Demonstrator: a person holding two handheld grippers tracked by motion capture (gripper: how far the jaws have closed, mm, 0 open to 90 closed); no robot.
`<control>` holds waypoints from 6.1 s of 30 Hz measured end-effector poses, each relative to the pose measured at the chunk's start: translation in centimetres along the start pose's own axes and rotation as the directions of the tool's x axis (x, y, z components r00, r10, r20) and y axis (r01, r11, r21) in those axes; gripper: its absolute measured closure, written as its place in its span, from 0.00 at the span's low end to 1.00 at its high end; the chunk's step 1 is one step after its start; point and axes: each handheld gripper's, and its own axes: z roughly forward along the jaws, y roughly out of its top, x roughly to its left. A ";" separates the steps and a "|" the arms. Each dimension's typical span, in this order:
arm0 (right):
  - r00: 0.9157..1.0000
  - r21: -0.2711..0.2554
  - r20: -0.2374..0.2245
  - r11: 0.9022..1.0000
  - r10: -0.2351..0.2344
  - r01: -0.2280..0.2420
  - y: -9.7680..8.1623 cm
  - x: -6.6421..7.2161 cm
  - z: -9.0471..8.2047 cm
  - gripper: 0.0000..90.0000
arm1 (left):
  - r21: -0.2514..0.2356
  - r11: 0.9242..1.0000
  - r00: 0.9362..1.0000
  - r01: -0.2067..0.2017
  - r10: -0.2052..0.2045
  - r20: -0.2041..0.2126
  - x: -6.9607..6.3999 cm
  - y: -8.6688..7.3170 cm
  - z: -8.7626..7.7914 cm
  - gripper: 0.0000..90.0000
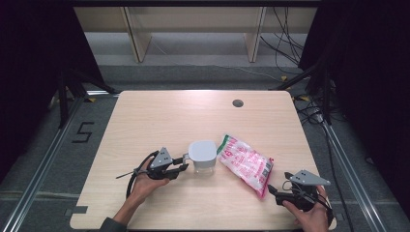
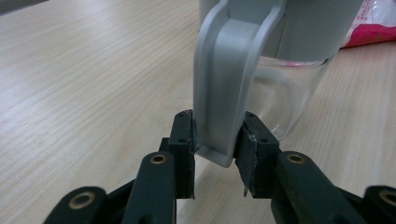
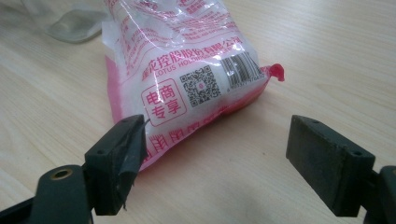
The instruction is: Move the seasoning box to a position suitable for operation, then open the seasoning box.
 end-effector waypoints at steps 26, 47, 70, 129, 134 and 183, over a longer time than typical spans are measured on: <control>0.999 -0.037 -0.011 0.998 -0.041 0.041 0.0 -0.6 -0.1 0.23 | -0.028 0.997 0.997 0.078 -0.079 -0.011 -2.3 3.4 -4.9 0.38; 0.998 -0.106 -0.006 0.993 -0.056 0.055 1.9 0.6 -0.3 0.21 | -0.169 0.983 0.996 0.079 -0.084 -0.024 -2.3 5.4 -5.3 0.93; 0.986 -0.170 -0.049 0.974 -0.158 0.148 7.3 4.7 3.6 0.33 | -0.154 0.985 0.997 0.076 -0.081 -0.022 -1.4 6.4 -2.8 0.95; 0.895 -0.225 -0.247 0.920 -0.372 0.320 12.8 9.8 8.6 1.00 | -0.191 0.978 0.996 0.087 -0.091 -0.013 -1.3 5.8 -3.9 0.59; 0.895 -0.233 -0.244 0.918 -0.374 0.320 13.1 10.3 8.7 1.00 | -0.151 0.984 0.994 0.095 -0.102 -0.036 -1.5 4.6 -4.9 0.45; 0.888 -0.257 -0.277 0.919 -0.367 0.299 15.6 10.8 8.8 0.64 | -0.086 0.990 0.988 0.114 -0.122 -0.089 -2.1 2.0 -6.8 0.26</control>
